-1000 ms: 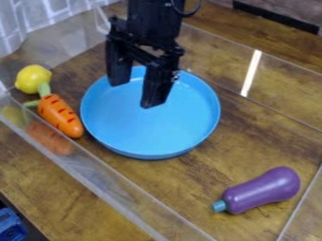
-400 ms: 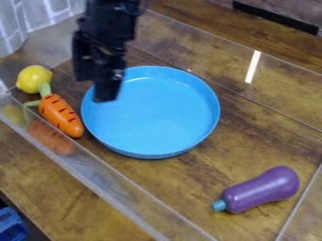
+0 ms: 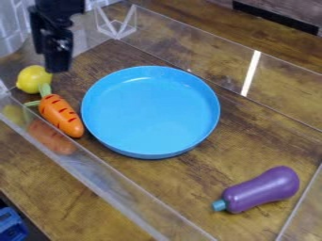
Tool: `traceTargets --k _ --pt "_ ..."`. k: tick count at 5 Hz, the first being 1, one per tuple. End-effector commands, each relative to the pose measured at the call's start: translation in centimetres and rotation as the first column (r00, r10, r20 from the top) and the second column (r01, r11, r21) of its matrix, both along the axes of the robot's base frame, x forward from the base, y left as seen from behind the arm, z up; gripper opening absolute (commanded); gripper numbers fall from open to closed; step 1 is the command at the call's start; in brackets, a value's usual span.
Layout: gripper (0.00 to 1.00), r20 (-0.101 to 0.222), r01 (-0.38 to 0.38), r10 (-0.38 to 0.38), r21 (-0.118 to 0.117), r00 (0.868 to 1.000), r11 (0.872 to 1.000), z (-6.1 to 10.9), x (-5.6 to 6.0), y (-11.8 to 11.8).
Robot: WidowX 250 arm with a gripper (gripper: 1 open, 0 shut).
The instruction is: Put the lemon on the blue tray
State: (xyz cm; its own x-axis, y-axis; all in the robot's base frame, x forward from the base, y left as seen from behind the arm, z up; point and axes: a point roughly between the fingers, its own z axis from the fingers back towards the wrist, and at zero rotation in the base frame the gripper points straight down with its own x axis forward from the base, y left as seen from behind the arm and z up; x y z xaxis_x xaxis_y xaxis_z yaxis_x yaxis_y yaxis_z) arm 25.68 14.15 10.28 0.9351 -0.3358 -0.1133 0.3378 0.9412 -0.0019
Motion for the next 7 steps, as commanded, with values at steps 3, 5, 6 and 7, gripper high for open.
traceTargets --k 3,5,6,7 --pt "1.00 0.074 0.017 -0.021 0.049 0.997 0.999 -1.4 0.5 5.3" --pt "1.00 0.088 0.069 -0.074 0.058 0.993 0.996 -3.3 1.1 5.2" --pt "1.00 0.092 0.106 -0.111 0.062 0.990 0.993 -4.3 1.4 4.9" --pt "1.00 0.093 0.132 -0.137 0.062 0.986 0.989 -5.1 1.5 4.6"
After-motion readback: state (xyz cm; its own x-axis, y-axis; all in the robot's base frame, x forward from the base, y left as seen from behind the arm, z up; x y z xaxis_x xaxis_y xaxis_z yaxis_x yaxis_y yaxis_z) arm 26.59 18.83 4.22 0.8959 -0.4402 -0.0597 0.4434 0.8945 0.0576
